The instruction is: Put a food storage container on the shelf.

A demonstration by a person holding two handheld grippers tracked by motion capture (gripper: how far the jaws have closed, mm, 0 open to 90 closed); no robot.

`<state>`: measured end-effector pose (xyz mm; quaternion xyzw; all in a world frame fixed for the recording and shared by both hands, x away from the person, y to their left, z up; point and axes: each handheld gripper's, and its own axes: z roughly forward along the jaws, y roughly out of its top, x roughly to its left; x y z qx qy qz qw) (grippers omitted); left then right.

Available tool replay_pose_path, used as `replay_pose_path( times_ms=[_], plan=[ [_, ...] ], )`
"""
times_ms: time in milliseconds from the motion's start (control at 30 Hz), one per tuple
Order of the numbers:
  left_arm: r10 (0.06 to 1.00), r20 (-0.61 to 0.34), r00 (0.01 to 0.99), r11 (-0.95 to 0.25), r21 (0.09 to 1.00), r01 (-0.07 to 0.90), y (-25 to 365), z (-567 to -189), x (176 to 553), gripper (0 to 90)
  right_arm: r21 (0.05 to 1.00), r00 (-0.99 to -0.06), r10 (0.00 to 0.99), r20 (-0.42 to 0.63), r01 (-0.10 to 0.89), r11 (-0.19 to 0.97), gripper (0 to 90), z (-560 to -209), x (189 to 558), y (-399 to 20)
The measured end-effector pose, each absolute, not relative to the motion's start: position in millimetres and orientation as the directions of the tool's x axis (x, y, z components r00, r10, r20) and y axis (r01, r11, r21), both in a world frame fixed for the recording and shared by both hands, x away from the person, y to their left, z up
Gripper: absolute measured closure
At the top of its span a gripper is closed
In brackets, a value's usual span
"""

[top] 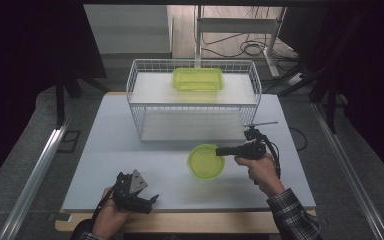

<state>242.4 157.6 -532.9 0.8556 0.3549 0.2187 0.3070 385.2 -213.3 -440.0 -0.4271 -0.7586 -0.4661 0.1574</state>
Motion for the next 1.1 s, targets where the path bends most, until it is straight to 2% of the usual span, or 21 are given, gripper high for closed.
replay_pose_path(
  times_ms=[1100],
  plan=[
    [0.758, 0.135, 0.638, -0.531, 0.696, 0.484, 160.4, -531.9, 243.3, 4.1, 0.654, -0.605, 0.468, 0.644, 0.753, 0.072, 81.5, -358.3, 405.7, -216.5]
  ],
)
